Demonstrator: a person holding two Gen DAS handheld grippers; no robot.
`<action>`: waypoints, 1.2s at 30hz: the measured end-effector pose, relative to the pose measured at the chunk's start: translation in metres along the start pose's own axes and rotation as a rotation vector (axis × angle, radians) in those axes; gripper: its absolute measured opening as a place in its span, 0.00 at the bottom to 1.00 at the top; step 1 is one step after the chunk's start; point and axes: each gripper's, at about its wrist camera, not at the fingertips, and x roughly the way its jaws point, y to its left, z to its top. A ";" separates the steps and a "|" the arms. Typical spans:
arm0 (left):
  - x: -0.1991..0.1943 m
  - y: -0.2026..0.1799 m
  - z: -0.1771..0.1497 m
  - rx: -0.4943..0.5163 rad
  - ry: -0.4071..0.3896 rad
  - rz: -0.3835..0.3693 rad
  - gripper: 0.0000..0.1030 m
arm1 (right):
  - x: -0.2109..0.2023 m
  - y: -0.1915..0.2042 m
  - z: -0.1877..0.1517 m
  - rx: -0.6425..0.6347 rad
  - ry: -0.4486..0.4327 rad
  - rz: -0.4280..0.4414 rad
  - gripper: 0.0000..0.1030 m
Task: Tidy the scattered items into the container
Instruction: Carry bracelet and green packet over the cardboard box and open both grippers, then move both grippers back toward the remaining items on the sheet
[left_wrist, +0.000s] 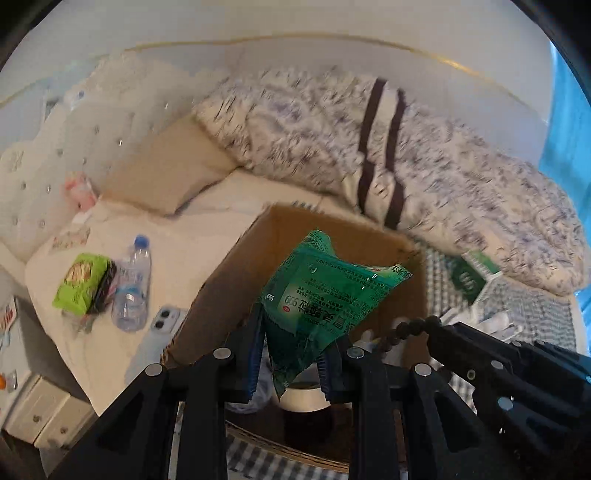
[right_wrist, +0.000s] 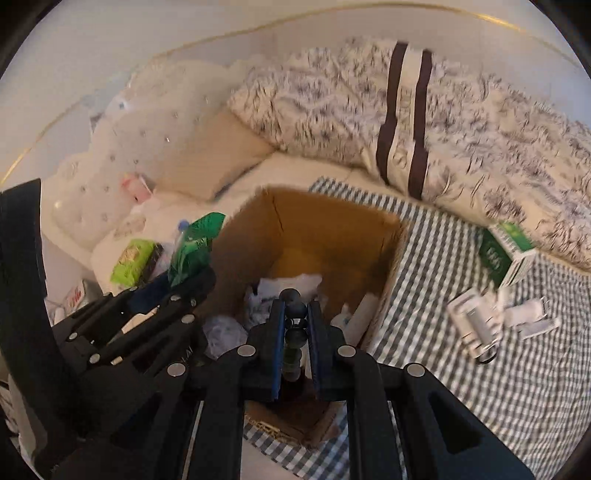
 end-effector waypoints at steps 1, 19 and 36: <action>0.007 0.001 -0.003 -0.001 0.016 -0.006 0.25 | 0.007 -0.001 -0.003 0.002 0.008 -0.003 0.11; -0.003 -0.059 -0.009 -0.016 -0.020 -0.117 0.89 | -0.081 -0.109 -0.020 0.197 -0.164 -0.033 0.61; -0.009 -0.229 -0.053 0.130 0.014 -0.192 1.00 | -0.163 -0.263 -0.113 0.387 -0.200 -0.224 0.61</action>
